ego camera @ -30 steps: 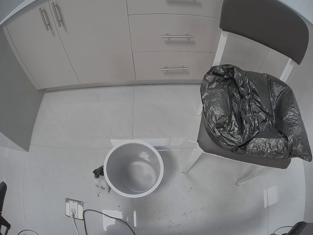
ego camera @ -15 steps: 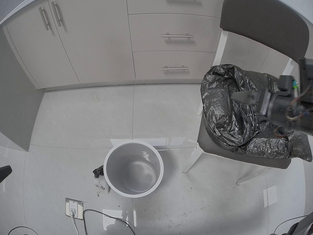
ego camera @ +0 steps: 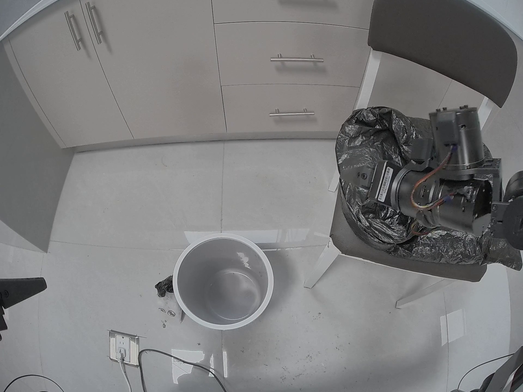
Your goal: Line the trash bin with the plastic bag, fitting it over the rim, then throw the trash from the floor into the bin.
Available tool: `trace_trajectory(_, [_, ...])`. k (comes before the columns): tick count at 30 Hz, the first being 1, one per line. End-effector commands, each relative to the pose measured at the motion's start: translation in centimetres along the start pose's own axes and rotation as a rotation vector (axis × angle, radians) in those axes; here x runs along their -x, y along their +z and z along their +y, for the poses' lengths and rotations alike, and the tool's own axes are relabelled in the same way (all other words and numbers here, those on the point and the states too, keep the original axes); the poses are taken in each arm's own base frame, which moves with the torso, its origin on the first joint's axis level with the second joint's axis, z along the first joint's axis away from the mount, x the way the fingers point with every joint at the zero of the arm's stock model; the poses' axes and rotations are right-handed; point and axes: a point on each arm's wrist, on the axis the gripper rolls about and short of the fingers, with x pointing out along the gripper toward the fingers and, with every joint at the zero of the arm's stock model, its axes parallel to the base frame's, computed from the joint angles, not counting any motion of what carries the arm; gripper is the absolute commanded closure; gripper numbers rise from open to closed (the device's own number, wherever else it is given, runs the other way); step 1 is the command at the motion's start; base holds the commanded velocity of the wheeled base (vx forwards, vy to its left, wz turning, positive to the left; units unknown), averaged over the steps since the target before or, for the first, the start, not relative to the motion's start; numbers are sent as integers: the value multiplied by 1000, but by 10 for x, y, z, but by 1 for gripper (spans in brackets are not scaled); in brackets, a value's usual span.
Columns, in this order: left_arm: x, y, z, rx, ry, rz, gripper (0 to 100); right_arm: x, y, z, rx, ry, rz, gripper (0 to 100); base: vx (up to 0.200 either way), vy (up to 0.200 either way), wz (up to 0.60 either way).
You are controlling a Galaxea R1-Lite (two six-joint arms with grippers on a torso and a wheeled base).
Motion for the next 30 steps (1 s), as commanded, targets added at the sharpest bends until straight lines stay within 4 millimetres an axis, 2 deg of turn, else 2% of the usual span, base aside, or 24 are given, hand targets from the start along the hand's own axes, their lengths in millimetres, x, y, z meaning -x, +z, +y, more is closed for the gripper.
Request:
trace_trajectory(1, [-2, 1, 0, 1, -2, 6, 100, 52, 29, 2, -24, 66, -94, 0, 0, 0, 0])
trace_trajectory(2, [-2, 1, 0, 1, -2, 6, 100, 52, 29, 2, -24, 66, -94, 0, 0, 0, 0])
trace_trajectory(4, [-1, 1, 0, 0, -5, 1, 100, 72, 34, -3, -14, 41, -75, 0, 0, 0, 0])
trace_trajectory(8, [-1, 1, 0, 0, -5, -1, 100, 77, 27, -17, -4, -85, -33, 0, 0, 0, 0])
trace_trajectory(14, [-5, 1, 0, 0, 0, 12, 100, 69, -16, -45, -6, -186, 92, 0, 0, 0, 0])
trace_trajectory(22, [-2, -1, 0, -2, -7, 3, 100, 64, -24, -45, -91, -194, 98, 0, 0, 0, 0])
trace_trajectory(27, [4, -5, 1, -8, -15, -14, 100, 65, -22, -38, -205, -169, 85, 0, 0, 0, 0])
trace_trajectory(30, [5, -5, 0, -15, -29, -16, 100, 60, -27, -29, -278, -159, 103, 0, 0, 0, 0])
